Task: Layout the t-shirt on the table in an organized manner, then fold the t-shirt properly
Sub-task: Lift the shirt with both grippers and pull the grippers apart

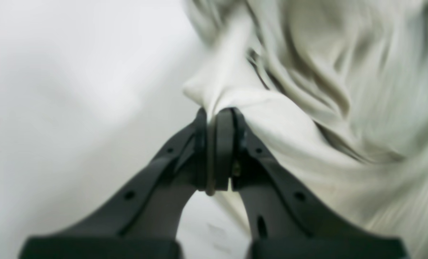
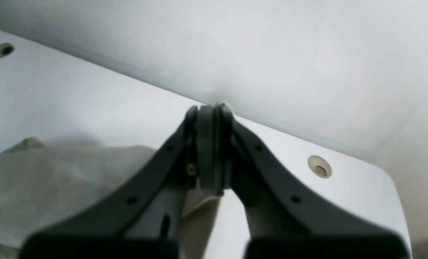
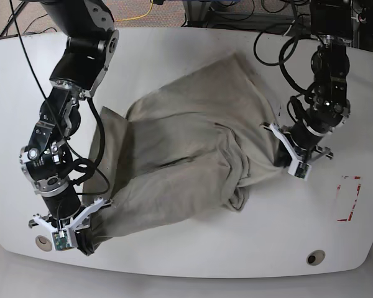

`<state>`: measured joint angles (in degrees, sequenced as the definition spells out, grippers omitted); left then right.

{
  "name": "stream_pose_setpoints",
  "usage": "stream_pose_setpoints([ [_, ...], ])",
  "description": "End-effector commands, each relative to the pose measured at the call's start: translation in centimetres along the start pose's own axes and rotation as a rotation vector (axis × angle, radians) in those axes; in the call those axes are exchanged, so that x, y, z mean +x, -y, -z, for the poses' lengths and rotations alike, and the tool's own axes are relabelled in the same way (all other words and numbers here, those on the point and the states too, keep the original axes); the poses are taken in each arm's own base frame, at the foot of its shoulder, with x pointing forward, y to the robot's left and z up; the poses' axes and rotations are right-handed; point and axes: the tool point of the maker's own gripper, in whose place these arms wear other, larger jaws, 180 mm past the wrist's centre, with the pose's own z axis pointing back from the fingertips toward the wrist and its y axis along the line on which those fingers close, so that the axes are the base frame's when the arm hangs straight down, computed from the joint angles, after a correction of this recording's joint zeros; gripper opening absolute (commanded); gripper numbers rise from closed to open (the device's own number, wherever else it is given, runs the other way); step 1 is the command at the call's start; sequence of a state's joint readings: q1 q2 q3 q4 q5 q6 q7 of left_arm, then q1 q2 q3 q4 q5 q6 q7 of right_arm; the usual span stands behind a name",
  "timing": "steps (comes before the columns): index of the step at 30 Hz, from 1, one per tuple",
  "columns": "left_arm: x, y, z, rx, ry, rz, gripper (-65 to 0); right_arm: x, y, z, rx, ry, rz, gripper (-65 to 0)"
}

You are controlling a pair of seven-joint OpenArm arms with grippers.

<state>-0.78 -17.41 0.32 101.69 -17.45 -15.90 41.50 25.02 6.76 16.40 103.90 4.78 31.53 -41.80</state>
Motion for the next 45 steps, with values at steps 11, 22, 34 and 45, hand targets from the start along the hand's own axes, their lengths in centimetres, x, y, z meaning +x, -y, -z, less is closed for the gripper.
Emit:
stream_pose_setpoints([
  [11, 14.8, -6.8, -5.0, 0.198, 0.298, 0.07, -65.0, 8.5, 4.9, 2.2, -0.055, 0.153, -0.021, -65.0],
  [22, 23.3, -12.0, -10.9, 0.36, 0.467, 0.047, -65.0, 14.6, 9.0, 0.7, -0.138, 0.209, -0.085, -65.0],
  [34, 24.4, -14.0, -12.8, 0.412, 0.469, 0.055, -65.0, 12.3, 12.1, -0.6, -0.207, 0.169, -0.05, -65.0],
  [45, 14.9, -14.1, -10.1, 0.387, 0.25, 0.018, -65.0, 0.3, 11.7, -2.7, -0.208, -0.044, 0.008, -65.0],
])
